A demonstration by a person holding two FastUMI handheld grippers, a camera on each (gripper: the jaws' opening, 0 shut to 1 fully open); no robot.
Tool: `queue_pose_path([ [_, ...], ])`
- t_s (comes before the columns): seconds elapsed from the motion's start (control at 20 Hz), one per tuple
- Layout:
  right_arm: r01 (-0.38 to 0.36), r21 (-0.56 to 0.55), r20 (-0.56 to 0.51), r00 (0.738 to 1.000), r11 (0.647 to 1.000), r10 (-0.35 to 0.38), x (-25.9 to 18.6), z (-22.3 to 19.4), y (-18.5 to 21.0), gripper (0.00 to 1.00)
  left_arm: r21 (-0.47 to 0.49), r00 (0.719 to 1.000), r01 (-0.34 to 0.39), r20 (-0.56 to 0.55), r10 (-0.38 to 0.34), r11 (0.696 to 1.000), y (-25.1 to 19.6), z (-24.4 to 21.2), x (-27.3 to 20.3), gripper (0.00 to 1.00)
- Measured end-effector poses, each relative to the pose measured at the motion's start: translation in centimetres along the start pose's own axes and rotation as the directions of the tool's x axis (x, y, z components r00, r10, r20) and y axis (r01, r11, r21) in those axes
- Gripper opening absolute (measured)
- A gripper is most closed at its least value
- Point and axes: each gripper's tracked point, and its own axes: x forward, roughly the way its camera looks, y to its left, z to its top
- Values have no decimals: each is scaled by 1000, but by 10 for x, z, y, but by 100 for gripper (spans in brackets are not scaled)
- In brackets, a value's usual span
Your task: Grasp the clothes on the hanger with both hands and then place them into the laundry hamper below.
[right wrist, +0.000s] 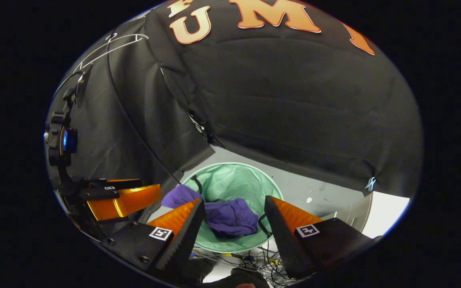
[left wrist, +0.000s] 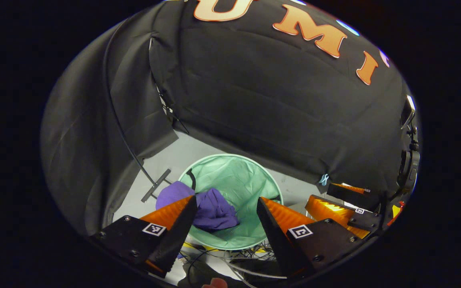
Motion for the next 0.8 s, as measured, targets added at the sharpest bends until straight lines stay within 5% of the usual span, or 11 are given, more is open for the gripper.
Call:
queue_pose_path([
  [0.2, -50, -70, 95, 994, 996, 56, -18, 29, 1, 97, -62, 986, -48, 159, 57, 997, -8, 34, -40, 96],
  [0.35, -85, -137, 150, 983, 987, 106, -52, 58, 19, 97, -123, 939, -123, 306, 156, 985, 4, 60, -86, 96],
  [0.55, -109, -150, 273, 951, 983, 147, -108, 93, 29, 97, -158, 854, -189, 460, 241, 969, 21, 90, -162, 96],
  [0.8, -43, -139, 515, 850, 989, 109, -234, 145, 53, 100, -102, 716, -173, 670, 196, 980, 18, 106, -258, 99],
])
